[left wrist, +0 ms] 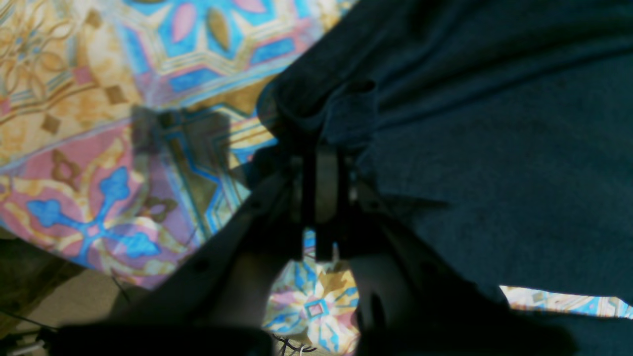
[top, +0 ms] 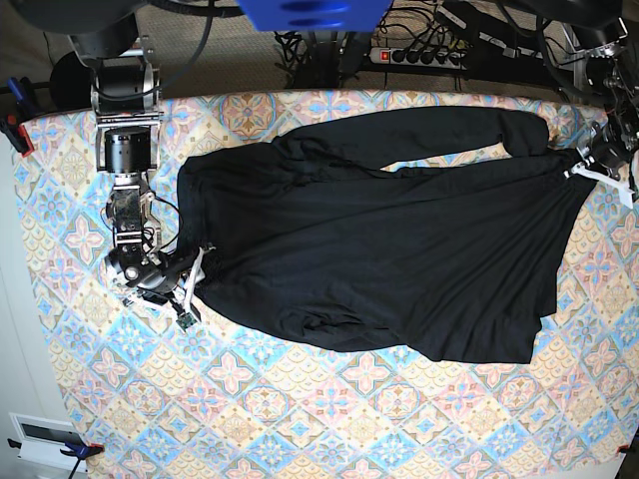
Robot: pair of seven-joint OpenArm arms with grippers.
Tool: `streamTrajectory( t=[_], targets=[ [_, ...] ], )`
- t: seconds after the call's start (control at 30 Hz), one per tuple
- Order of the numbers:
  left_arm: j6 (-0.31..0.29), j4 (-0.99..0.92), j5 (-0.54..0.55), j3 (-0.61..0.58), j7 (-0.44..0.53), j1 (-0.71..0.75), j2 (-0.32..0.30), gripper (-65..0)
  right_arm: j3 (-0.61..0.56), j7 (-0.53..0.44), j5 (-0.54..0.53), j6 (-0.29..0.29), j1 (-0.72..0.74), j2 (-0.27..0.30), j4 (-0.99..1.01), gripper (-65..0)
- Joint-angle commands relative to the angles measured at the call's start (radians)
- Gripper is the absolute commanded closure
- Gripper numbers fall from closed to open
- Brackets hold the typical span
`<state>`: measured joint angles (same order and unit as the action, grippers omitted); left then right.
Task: Layout the t-shirt on the table in an organized manner, then fold the t-shirt properly
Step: 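Drag the held shirt corner with the right gripper along the table edge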
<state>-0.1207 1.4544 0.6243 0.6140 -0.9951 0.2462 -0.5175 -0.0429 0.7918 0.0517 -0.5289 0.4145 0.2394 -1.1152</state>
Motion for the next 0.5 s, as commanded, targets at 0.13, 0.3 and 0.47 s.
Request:
streamTrajectory(
  t=[0.13, 0.3, 0.47],
  targets=[
    [0.0, 0.016, 0.004, 0.01, 0.012, -0.005, -0.003, 0.0, 0.005, -0.079, -0.008, 0.002, 0.042, 0.01, 0.067, -24.4],
    [0.0, 0.016, 0.004, 0.01, 0.012, -0.008, 0.001, 0.0, 0.005, -0.104, -0.008, 0.002, 0.042, 0.01, 0.163, -23.9],
    [0.0, 0.016, 0.004, 0.01, 0.012, -0.009, 0.001, 0.0, 0.005, -0.156, -0.008, 0.002, 0.042, 0.01, 0.237, -10.1]
  ],
)
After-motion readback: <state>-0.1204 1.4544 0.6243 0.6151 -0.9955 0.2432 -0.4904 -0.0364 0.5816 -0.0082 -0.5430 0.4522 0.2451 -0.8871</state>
